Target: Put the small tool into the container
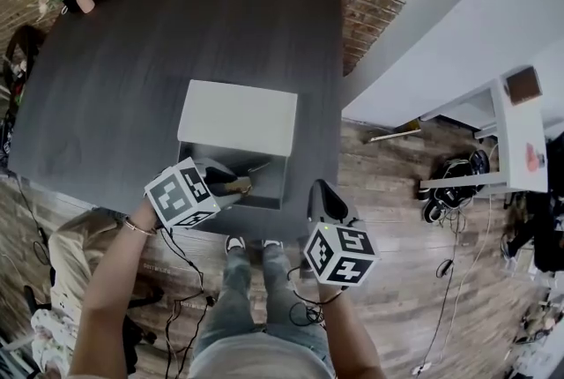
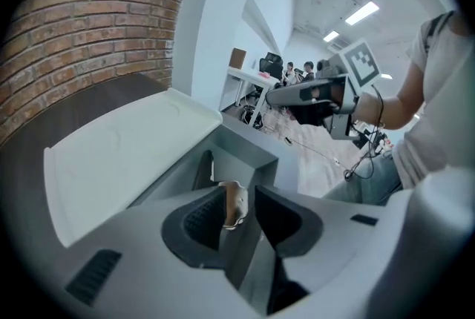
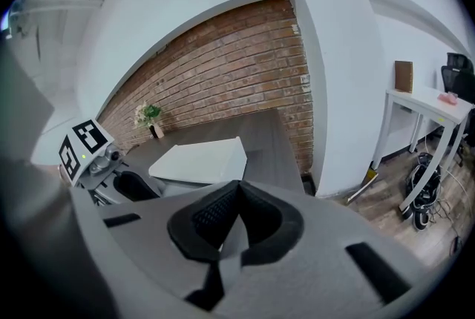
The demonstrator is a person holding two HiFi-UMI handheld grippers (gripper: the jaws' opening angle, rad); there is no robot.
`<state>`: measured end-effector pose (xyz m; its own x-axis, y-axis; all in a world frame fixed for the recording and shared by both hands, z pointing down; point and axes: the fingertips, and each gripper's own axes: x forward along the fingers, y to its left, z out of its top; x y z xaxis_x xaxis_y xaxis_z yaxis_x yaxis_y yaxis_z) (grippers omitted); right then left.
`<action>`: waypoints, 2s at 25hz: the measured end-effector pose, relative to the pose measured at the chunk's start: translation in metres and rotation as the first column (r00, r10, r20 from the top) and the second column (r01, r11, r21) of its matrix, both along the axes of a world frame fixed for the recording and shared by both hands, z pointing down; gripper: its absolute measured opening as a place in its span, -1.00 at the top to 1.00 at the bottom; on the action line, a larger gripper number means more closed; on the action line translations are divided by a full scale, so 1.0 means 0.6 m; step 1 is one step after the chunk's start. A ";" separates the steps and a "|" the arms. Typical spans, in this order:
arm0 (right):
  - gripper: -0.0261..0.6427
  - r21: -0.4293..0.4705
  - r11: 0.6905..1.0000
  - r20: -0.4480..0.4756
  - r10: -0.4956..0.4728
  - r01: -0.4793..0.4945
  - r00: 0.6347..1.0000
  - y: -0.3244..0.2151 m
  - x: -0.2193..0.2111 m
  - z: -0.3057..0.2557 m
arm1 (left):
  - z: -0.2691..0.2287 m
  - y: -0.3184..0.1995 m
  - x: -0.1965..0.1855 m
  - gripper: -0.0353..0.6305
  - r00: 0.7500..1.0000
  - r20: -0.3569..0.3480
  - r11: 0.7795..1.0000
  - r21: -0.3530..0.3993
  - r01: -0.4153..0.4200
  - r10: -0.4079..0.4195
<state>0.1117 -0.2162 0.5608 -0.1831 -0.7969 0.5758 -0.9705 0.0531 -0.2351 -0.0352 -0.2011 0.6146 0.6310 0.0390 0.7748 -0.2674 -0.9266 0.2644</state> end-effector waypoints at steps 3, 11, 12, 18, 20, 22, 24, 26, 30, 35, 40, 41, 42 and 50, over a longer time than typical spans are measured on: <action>0.92 0.014 1.000 0.000 -0.020 0.020 1.000 -0.003 -0.008 -0.013 | -0.035 -0.002 -0.006 0.56 0.993 -0.082 0.997 -0.009 0.081 -0.082; 0.92 0.076 0.989 -0.033 -0.121 0.124 0.992 -0.022 -0.032 -0.078 | -0.196 -0.003 -0.011 0.56 0.823 -0.423 0.893 0.068 0.445 -0.378; 0.92 0.087 0.987 -0.041 -0.135 0.138 0.990 -0.025 -0.035 -0.089 | -0.217 -0.007 -0.015 0.56 0.781 -0.464 0.857 0.083 0.508 -0.418; 0.92 0.169 0.961 -0.077 -0.211 0.221 0.975 -0.041 -0.059 -0.159 | -0.317 -0.029 -0.078 0.68 0.465 -0.636 0.562 0.058 0.825 -0.616; 0.92 0.195 0.949 -0.089 -0.234 0.248 0.968 -0.042 -0.069 -0.182 | -0.339 -0.033 -0.103 0.73 0.376 -0.661 0.463 0.049 0.885 -0.649; 0.92 0.220 0.938 -0.101 -0.251 0.268 0.963 -0.039 -0.078 -0.202 | -0.357 -0.035 -0.132 0.78 0.318 -0.669 0.364 0.076 0.928 -0.672; 0.92 0.246 0.927 -0.111 -0.262 0.282 0.959 -0.038 -0.084 -0.222 | -0.374 -0.035 -0.160 0.81 0.259 -0.676 0.263 0.100 0.960 -0.690; 0.92 0.272 0.919 -0.118 -0.264 0.287 0.957 -0.038 -0.086 -0.240 | -0.388 -0.035 -0.185 0.84 0.198 -0.684 0.175 0.103 0.979 -0.703; 0.92 0.325 0.906 -0.125 -0.244 0.272 0.962 -0.032 -0.078 -0.277 | -0.400 -0.025 -0.209 0.88 0.158 -0.675 0.051 0.176 0.983 -0.721; 0.92 0.351 0.904 -0.105 -0.221 0.244 0.970 -0.027 -0.076 -0.296 | -0.399 -0.021 -0.206 0.88 0.179 -0.640 0.042 0.224 0.974 -0.747; 0.92 0.341 0.909 -0.096 -0.221 0.240 0.971 -0.015 -0.079 -0.286 | -0.393 -0.016 -0.199 0.88 0.184 -0.629 0.060 0.213 0.975 -0.755; 0.92 0.339 0.910 -0.095 -0.218 0.238 0.971 -0.014 -0.078 -0.285 | -0.390 -0.016 -0.198 0.88 0.183 -0.627 0.064 0.207 0.976 -0.758; 0.92 0.339 0.911 -0.096 -0.215 0.235 0.972 -0.012 -0.076 -0.284 | -0.388 -0.014 -0.197 0.88 0.182 -0.625 0.067 0.204 0.977 -0.759; 0.92 0.348 0.907 -0.137 -0.202 0.238 0.970 -0.005 -0.072 -0.289 | -0.381 -0.007 -0.191 0.88 0.210 -0.622 0.091 0.218 0.972 -0.754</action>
<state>0.0684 -0.2189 0.3876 -0.3364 -0.8986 0.2817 -0.9411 0.3315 -0.0665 -0.1495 -0.2051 0.3859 0.0867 -0.9763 0.1983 -0.9852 -0.0545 0.1627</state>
